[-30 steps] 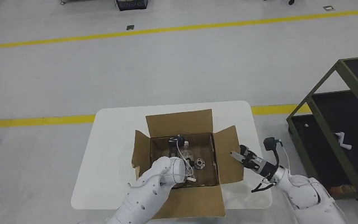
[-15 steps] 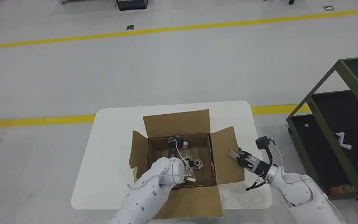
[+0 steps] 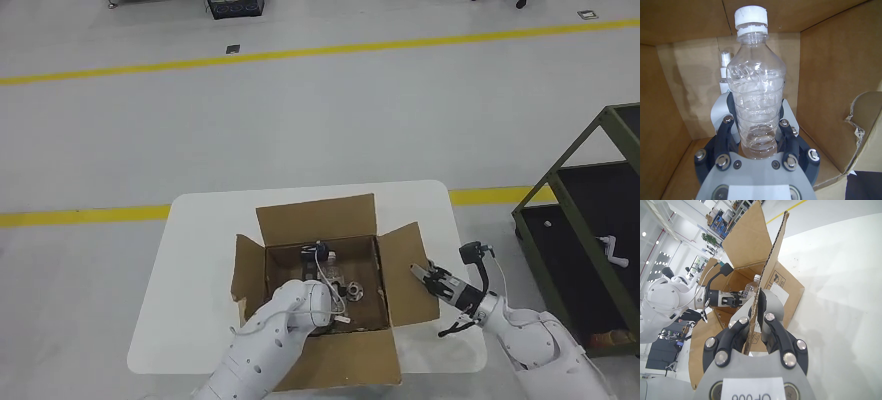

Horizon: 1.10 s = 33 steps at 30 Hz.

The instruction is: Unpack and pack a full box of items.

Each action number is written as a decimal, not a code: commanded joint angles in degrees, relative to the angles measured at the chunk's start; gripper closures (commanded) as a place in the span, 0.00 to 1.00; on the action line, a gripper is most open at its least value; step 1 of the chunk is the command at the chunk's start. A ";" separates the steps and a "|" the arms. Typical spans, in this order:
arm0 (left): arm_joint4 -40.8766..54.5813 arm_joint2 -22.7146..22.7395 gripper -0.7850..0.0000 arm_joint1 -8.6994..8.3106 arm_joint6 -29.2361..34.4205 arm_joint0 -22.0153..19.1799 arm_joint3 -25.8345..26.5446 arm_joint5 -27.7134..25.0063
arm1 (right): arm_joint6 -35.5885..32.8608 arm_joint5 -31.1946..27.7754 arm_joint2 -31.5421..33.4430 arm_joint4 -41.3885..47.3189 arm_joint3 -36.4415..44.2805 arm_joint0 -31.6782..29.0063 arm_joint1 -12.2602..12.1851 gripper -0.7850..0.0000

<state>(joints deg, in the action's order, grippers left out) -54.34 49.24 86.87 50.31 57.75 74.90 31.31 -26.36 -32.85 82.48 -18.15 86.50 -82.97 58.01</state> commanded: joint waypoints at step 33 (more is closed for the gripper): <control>-6.29 10.16 1.00 -2.95 12.89 6.02 28.36 -1.28 | -5.73 2.06 7.43 6.56 -0.45 -0.53 -1.29 1.00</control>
<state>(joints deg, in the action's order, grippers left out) -60.87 58.82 84.00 62.77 63.50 102.39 29.85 -32.08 -30.71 89.98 -11.52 86.12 -83.55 56.72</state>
